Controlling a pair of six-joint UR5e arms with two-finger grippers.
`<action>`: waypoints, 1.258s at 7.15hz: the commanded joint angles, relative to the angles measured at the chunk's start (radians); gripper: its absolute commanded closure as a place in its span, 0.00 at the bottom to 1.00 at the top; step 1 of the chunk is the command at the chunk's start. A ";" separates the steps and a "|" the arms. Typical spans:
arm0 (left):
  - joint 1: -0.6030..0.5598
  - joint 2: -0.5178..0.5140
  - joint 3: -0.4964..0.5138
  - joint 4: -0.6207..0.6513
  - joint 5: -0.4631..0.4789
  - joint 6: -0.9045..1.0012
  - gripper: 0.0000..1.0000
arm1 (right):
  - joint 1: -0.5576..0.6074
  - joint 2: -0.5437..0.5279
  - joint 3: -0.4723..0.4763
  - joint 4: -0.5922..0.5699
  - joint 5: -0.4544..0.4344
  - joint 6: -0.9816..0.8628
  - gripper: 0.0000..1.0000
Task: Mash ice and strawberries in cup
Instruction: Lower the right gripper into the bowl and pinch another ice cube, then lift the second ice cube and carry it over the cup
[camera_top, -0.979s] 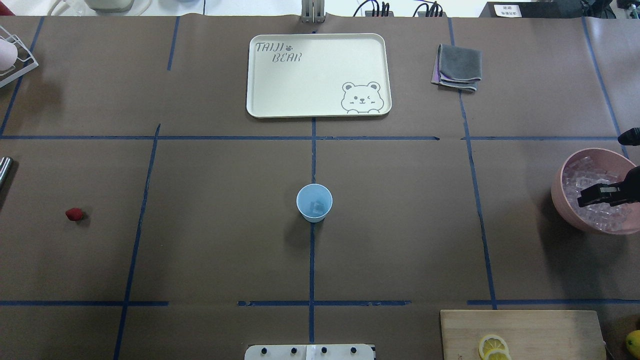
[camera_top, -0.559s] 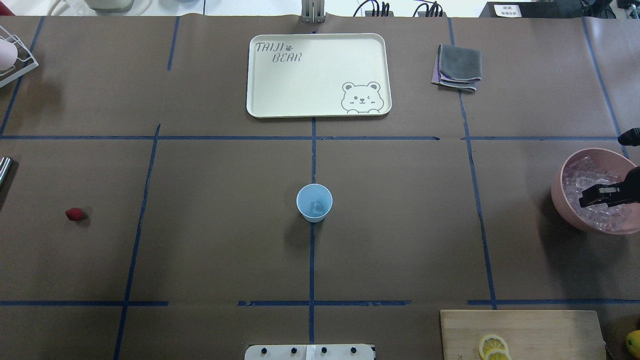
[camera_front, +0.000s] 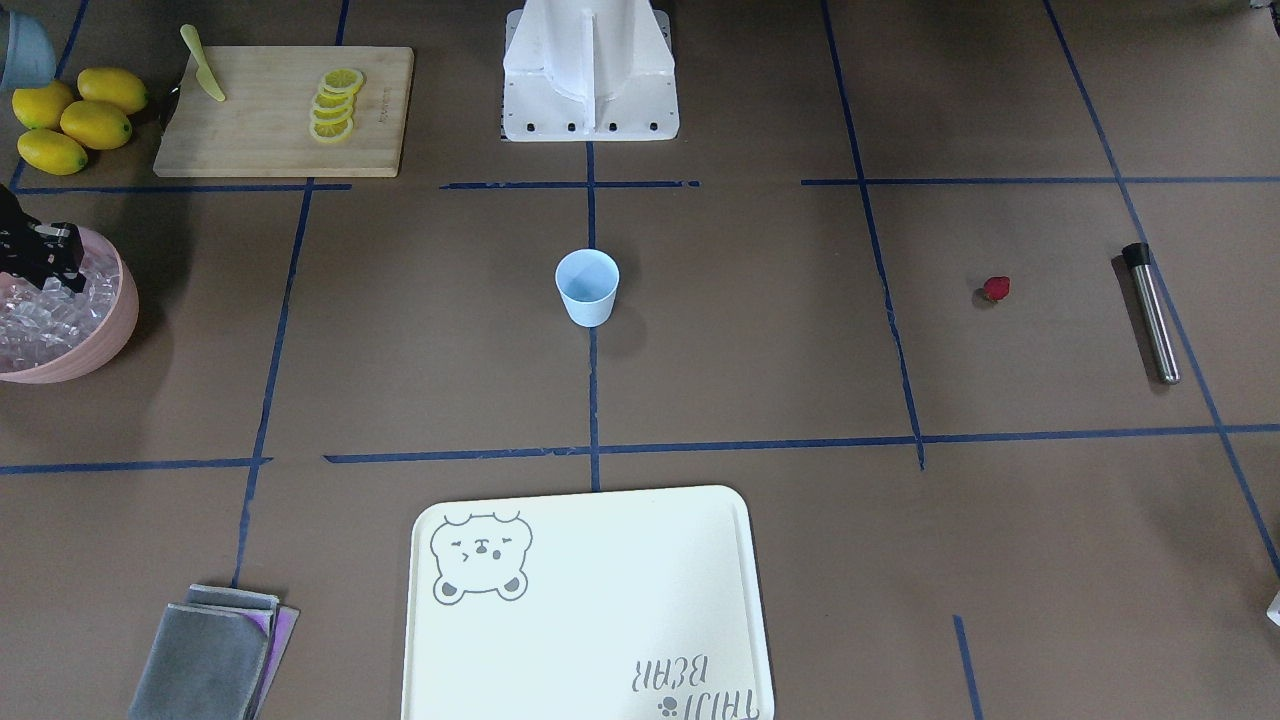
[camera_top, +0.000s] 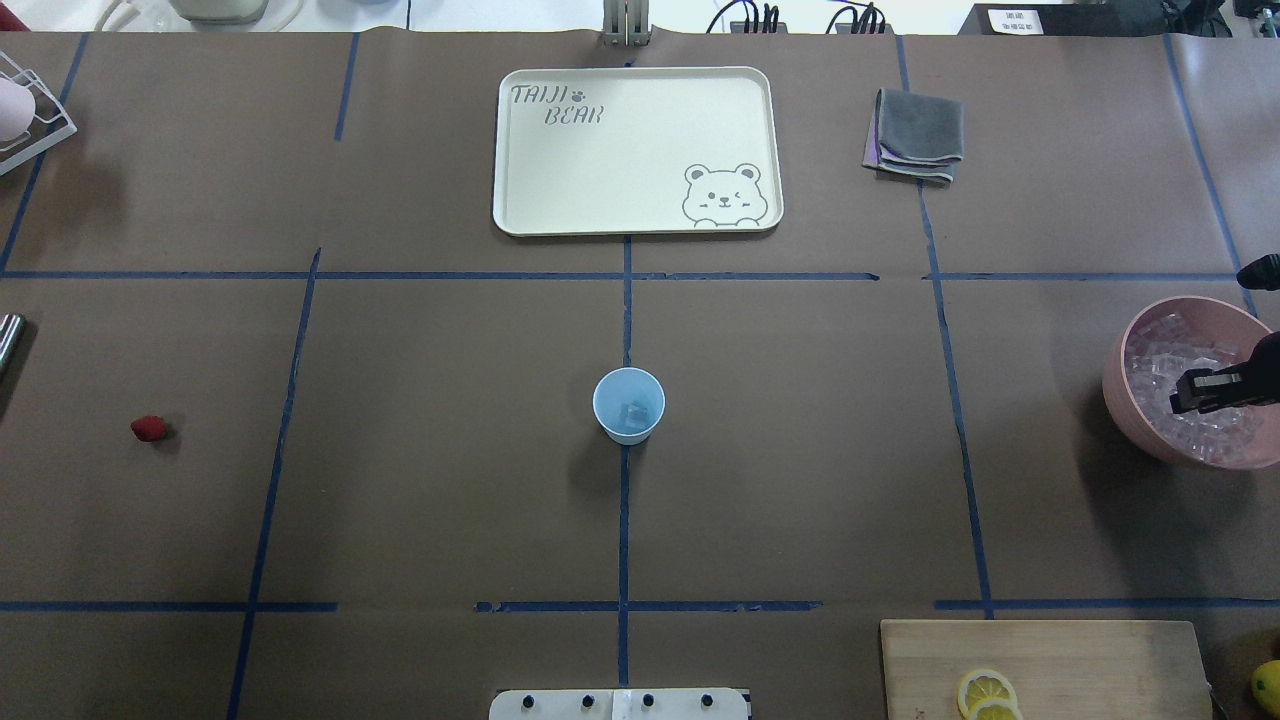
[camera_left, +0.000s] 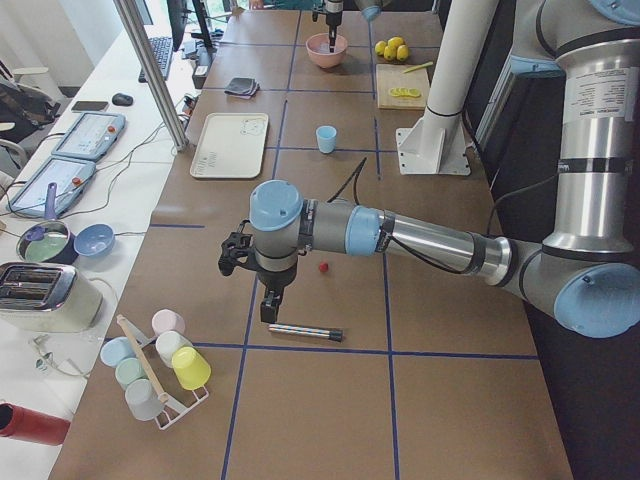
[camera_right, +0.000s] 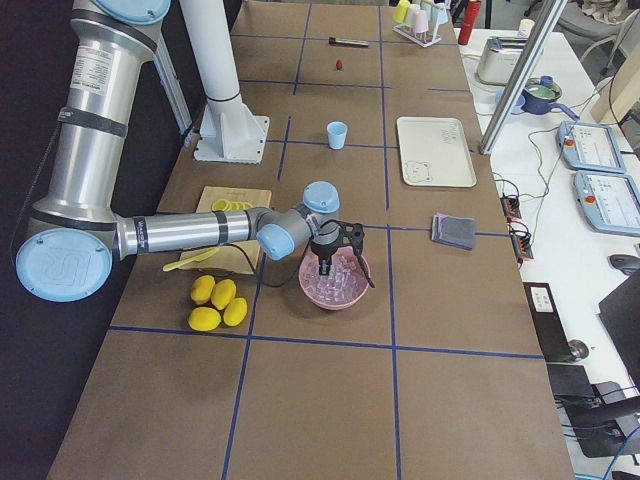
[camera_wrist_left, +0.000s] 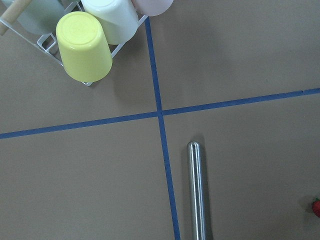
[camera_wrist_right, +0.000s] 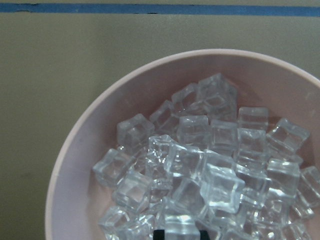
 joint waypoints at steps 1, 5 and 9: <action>0.000 0.002 0.000 0.002 0.000 0.000 0.00 | 0.022 -0.014 0.042 -0.005 0.009 0.000 1.00; 0.000 0.009 0.000 0.000 -0.002 0.002 0.00 | 0.073 0.036 0.213 -0.170 0.077 0.003 1.00; 0.000 0.026 -0.002 0.000 -0.023 0.002 0.00 | -0.117 0.575 0.213 -0.712 -0.022 0.018 1.00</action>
